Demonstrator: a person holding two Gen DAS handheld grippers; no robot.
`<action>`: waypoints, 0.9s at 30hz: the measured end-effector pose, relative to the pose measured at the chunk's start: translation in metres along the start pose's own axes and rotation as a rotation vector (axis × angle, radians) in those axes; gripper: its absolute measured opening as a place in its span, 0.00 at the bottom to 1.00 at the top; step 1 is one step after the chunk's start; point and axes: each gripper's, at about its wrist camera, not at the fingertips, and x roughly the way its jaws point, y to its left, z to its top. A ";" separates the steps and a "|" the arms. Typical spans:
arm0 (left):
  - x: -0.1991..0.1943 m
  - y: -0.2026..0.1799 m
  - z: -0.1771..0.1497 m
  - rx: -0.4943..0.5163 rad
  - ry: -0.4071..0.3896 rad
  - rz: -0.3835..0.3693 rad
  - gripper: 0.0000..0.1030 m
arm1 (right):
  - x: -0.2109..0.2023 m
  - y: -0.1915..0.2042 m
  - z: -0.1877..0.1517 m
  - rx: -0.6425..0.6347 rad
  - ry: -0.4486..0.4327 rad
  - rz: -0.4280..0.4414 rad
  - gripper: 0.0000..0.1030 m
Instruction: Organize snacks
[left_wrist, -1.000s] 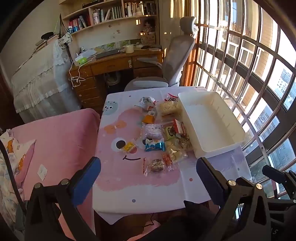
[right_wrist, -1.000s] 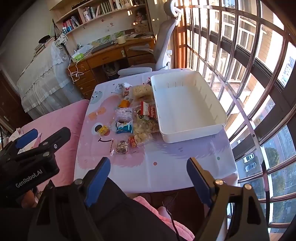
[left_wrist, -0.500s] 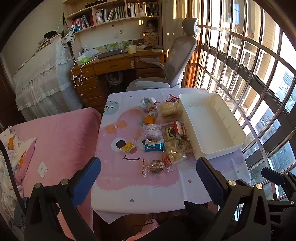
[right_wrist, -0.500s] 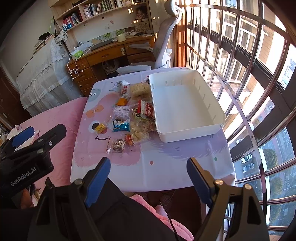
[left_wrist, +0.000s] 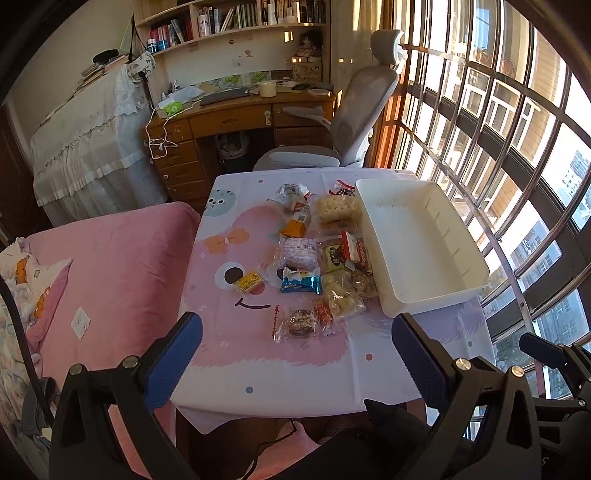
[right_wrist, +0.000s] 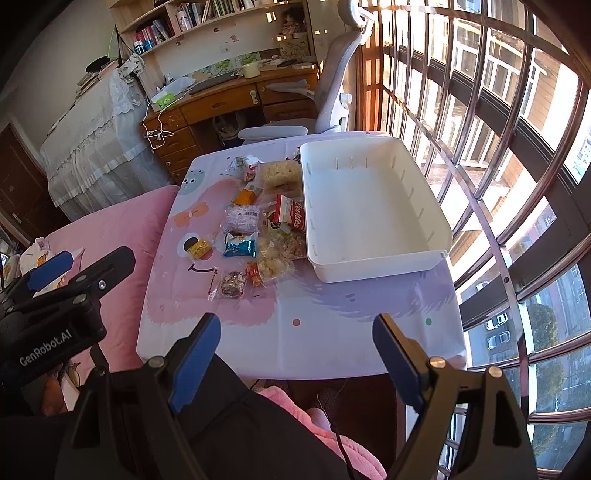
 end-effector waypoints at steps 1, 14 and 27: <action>0.001 -0.001 -0.001 -0.006 0.002 0.003 0.99 | 0.001 -0.003 0.001 -0.002 0.004 0.004 0.83; 0.010 -0.005 -0.014 -0.070 0.063 0.077 0.99 | 0.016 -0.027 0.009 -0.025 0.042 0.072 0.83; 0.022 0.028 -0.011 -0.131 0.103 0.123 0.99 | 0.040 -0.014 0.026 -0.008 0.087 0.147 0.83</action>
